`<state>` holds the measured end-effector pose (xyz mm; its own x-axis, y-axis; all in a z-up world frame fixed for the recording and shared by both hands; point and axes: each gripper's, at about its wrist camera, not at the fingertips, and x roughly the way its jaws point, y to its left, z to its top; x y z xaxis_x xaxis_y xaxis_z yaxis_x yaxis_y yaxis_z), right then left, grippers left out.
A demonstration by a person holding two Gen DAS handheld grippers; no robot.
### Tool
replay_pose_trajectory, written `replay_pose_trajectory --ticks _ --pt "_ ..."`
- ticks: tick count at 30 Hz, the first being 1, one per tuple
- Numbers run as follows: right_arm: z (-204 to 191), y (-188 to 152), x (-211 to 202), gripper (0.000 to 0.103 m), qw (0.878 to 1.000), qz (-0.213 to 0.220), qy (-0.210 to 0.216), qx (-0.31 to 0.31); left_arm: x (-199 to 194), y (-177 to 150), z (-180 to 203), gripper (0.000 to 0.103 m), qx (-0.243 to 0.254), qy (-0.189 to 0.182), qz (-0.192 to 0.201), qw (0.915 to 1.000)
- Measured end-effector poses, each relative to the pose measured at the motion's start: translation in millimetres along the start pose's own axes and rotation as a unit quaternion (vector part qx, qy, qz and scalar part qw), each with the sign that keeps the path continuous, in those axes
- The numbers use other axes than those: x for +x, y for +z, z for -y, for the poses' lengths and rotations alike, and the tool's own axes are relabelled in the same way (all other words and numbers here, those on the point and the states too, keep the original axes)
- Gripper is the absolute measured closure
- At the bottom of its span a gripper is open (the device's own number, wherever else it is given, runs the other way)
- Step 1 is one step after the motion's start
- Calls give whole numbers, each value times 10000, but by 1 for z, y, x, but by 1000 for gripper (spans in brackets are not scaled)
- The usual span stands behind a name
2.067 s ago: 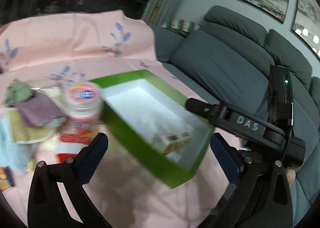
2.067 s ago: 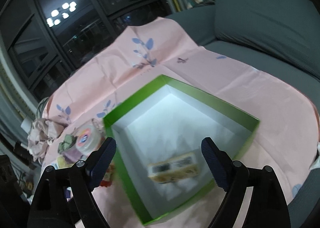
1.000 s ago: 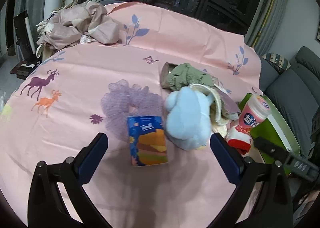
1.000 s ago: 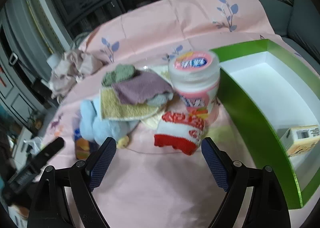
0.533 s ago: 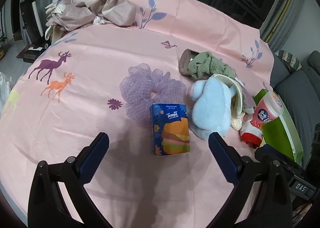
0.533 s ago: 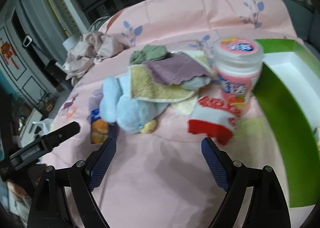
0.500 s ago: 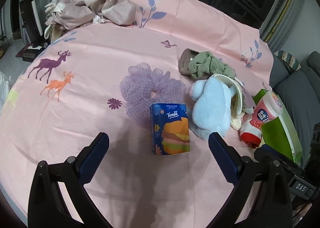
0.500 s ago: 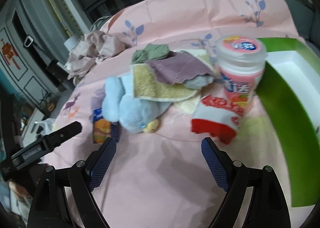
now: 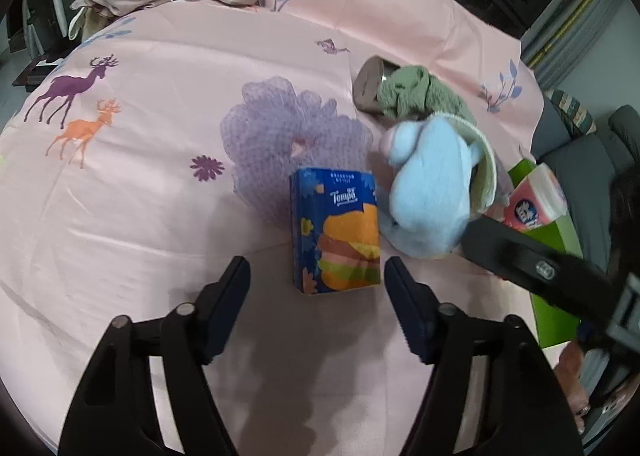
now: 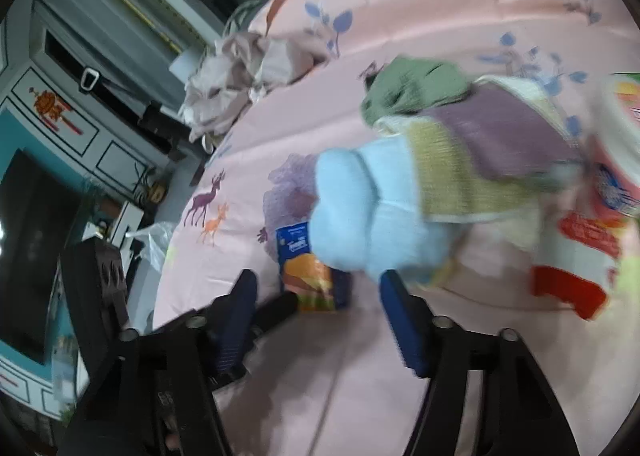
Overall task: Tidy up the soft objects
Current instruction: 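Close the right gripper on the blue Tempo tissue pack, then lift and carry the Tempo pack with the right gripper into the box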
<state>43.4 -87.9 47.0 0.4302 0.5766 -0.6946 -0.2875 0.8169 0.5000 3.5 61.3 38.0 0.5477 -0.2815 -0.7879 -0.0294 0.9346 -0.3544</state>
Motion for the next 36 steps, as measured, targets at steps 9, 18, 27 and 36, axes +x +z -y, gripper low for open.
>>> replay_pose_trajectory --ticks 9,18,27,36 --pt "-6 6 52 47 9979 -638 -57 93 12 1 -6 55 -90 40 -235 9997" --pt "4 7 72 57 9962 -855 0 175 20 0 -1 64 -175 -239 -367 9989" --pt "7 -5 53 57 9984 -537 137 105 7 -4 15 67 205 -288 -151 9993" --pt "0 -21 -7 57 9997 142 -198 -91 -20 -20 52 66 932 -716 339 9925"
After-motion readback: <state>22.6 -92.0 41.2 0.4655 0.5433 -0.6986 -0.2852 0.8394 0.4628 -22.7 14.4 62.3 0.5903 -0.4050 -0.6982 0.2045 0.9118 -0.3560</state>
